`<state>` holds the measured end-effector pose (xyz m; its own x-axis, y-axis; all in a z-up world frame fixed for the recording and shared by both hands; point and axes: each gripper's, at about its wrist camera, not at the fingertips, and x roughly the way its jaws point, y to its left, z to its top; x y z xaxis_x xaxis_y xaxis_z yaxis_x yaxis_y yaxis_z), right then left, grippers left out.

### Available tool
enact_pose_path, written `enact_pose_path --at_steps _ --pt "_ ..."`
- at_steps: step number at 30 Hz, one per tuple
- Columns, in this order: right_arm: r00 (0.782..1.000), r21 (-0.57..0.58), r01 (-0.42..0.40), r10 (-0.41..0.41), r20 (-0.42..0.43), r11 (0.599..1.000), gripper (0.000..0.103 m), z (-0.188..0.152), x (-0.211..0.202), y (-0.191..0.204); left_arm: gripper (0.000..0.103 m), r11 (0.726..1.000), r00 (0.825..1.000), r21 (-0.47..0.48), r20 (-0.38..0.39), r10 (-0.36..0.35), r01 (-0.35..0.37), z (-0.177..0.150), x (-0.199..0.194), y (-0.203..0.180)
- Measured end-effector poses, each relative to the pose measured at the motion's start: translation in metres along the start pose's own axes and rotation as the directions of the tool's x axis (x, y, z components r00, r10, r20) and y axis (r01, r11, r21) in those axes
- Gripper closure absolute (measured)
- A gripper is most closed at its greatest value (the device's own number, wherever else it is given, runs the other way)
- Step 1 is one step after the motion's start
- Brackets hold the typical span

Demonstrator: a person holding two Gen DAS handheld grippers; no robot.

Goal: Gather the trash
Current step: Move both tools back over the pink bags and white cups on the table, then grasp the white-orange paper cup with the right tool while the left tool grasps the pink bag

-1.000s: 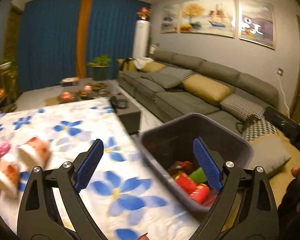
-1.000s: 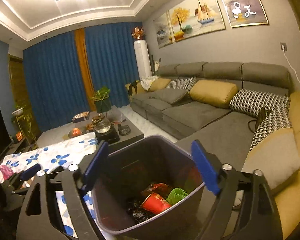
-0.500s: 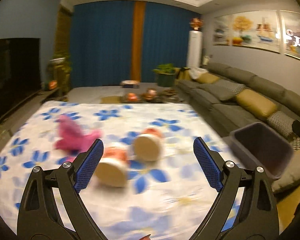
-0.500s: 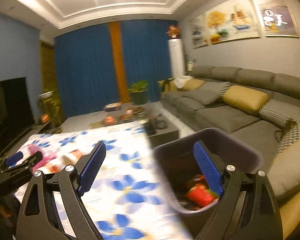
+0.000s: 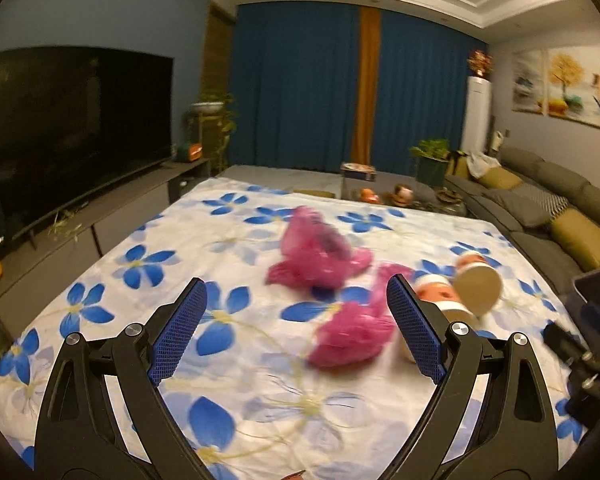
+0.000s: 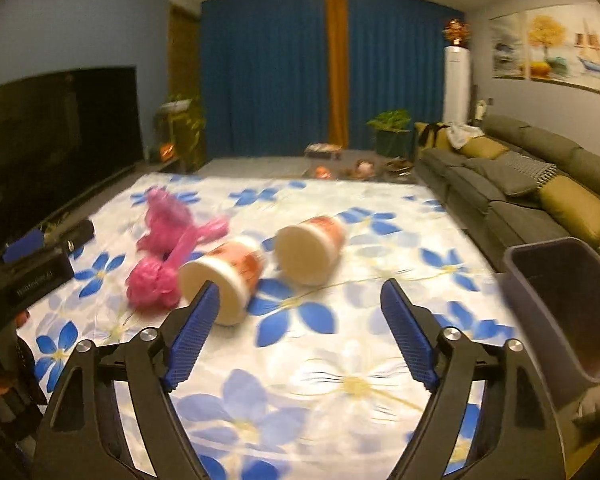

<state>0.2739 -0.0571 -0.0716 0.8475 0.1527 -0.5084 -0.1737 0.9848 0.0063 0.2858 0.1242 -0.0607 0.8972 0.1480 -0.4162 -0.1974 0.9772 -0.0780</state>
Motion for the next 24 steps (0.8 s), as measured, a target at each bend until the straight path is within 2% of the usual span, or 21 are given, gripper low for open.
enact_pose_path --at_steps 3,12,14,17,20,24 --pt "0.999 -0.032 -0.007 0.005 -0.04 0.999 0.03 -0.004 0.022 0.017 0.013 0.999 1.0 -0.033 -0.014 -0.006 0.006 0.0 0.005 0.008" --pt "0.994 -0.093 -0.007 -0.003 -0.111 0.996 0.044 -0.001 0.069 0.043 0.013 0.999 0.999 -0.032 -0.028 -0.026 0.025 -0.005 0.014 0.016" --pt "0.992 -0.099 -0.014 0.002 -0.125 0.995 0.05 0.0 0.078 0.046 0.013 0.999 0.999 -0.029 -0.033 -0.03 0.029 -0.006 0.016 0.015" --pt "0.988 -0.109 -0.023 0.006 -0.152 0.994 0.066 0.0 0.089 0.05 0.013 0.999 0.998 -0.021 -0.046 -0.044 0.043 -0.008 0.019 0.013" --pt "0.988 -0.12 -0.03 0.011 -0.153 0.992 0.087 -0.001 0.089 0.051 0.013 0.998 0.997 -0.01 -0.057 -0.059 0.059 -0.01 0.022 0.011" --pt "0.992 -0.127 -0.02 0.005 -0.123 0.992 0.096 -0.003 0.078 0.047 0.013 0.997 0.995 0.013 -0.066 -0.07 0.071 -0.013 0.024 0.005"
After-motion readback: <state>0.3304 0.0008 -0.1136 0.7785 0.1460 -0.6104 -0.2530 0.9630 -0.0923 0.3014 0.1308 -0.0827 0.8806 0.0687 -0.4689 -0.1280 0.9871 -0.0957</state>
